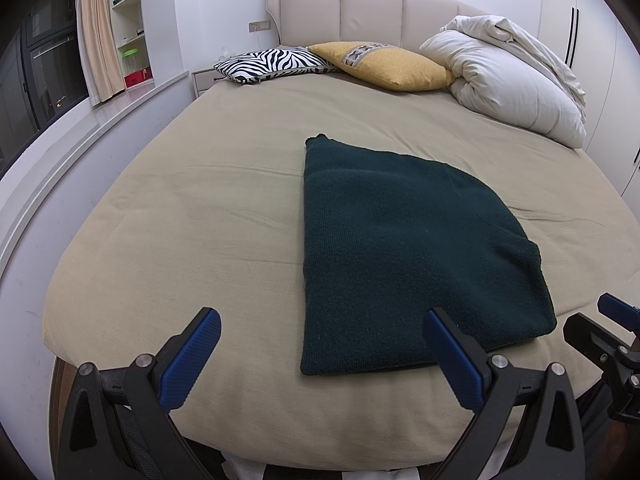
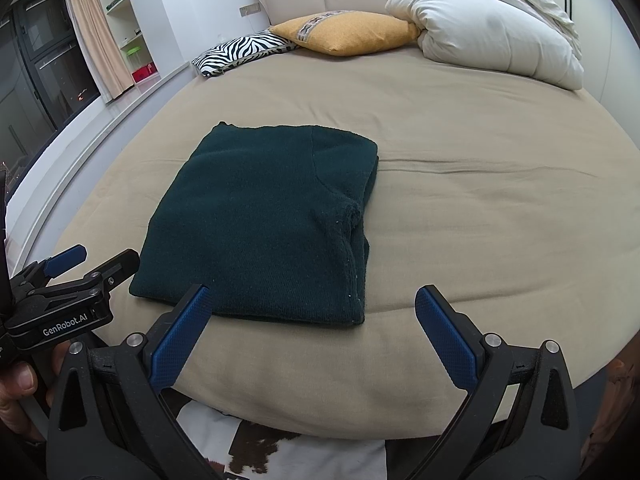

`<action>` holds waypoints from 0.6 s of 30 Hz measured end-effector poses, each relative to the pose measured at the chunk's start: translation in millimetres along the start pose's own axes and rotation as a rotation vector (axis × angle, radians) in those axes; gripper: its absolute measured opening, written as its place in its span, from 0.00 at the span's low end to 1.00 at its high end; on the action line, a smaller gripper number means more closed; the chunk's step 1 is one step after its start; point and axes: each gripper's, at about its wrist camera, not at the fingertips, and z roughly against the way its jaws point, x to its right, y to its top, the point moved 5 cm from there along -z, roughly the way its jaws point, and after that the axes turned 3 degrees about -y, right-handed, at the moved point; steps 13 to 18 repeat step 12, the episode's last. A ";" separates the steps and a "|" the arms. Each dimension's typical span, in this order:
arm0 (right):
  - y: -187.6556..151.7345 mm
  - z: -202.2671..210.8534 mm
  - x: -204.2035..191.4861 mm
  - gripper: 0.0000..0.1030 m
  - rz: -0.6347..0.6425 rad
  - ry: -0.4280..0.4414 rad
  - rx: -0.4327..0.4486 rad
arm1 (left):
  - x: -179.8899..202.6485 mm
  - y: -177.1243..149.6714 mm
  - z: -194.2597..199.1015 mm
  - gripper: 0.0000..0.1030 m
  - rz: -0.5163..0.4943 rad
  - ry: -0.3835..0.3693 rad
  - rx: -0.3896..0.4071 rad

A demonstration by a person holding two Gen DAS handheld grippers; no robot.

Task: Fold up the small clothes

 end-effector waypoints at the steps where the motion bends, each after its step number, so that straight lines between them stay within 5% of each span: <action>1: -0.4 0.1 -0.7 1.00 0.000 0.000 0.000 | 0.2 -0.4 -0.2 1.00 0.000 0.000 0.000; 18: -2.8 -0.4 -2.5 1.00 -0.005 0.000 -0.004 | 0.6 -5.8 -0.5 1.00 -0.007 0.001 0.006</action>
